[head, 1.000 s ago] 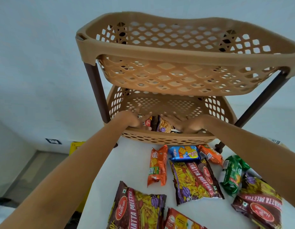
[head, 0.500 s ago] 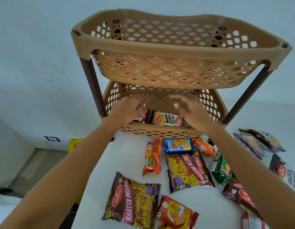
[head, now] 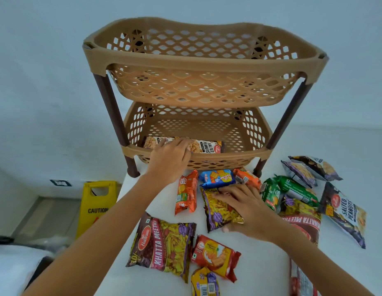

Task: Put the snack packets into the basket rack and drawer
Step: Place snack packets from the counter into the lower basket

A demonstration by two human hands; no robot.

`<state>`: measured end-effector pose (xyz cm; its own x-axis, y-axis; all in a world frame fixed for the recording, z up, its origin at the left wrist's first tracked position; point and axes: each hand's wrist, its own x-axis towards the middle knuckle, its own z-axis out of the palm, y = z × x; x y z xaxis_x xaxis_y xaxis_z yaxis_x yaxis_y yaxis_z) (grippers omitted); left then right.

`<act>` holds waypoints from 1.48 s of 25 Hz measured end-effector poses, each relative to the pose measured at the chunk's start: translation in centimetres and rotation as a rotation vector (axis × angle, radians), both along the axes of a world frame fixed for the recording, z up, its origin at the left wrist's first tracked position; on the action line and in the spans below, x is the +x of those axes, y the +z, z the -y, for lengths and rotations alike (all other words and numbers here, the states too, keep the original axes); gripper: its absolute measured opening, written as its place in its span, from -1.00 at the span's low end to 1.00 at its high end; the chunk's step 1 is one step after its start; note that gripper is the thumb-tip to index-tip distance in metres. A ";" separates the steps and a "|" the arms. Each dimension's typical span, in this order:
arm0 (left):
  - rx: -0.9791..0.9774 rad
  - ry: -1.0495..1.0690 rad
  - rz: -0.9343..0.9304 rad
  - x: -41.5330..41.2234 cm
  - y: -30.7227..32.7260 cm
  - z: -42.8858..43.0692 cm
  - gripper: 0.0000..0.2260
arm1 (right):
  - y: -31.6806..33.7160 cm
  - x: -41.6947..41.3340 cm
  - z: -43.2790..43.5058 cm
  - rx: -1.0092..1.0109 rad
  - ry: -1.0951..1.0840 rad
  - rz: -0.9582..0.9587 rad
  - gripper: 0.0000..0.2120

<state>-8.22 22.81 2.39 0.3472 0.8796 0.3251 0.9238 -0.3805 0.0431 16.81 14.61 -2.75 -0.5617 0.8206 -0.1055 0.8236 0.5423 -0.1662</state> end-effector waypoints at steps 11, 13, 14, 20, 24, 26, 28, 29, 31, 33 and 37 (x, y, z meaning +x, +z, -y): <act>-0.334 0.053 0.215 1.1 1.1 -2.8 -0.63 | 2.0 -0.4 -1.3 0.194 -0.006 0.042 -0.49; -0.484 -0.023 0.259 1.5 1.4 -4.3 -0.61 | 3.2 -0.3 -0.9 0.175 -0.021 -0.065 -0.51; -0.577 -0.070 0.292 1.7 1.7 -5.0 -0.60 | 4.0 -0.2 -0.6 0.188 -0.022 -0.131 -0.52; -0.827 -0.205 0.011 3.5 3.1 -7.8 -0.47 | 10.3 -0.3 -2.6 0.402 -0.026 -0.389 -0.55; -0.901 -0.122 -0.207 3.2 2.5 -7.7 -0.51 | 11.7 -1.7 -6.2 0.585 -0.026 -0.246 -0.59; -0.857 -0.112 -0.241 2.7 2.1 -8.2 -0.51 | 11.4 -2.7 -8.1 0.660 -0.019 -0.130 -0.59; -0.846 -0.064 -0.271 1.8 1.3 -9.0 -0.47 | 10.8 -3.4 -10.0 0.683 -0.042 -0.041 -0.55; -0.852 -0.054 -0.297 1.3 0.7 -9.5 -0.45 | 10.5 -3.6 -11.1 0.664 -0.067 0.006 -0.53; -0.857 -0.022 -0.332 0.6 -0.8 -10.2 -0.39 | 9.8 -3.6 -13.0 0.594 -0.134 0.138 -0.50; -0.850 0.018 -0.323 0.4 -1.9 -10.8 -0.37 | 8.9 -3.2 -14.8 0.500 -0.173 0.325 -0.51; -0.859 -0.002 -0.268 0.5 -2.9 -11.6 -0.33 | 7.7 -2.5 -16.8 0.278 -0.177 0.459 -0.57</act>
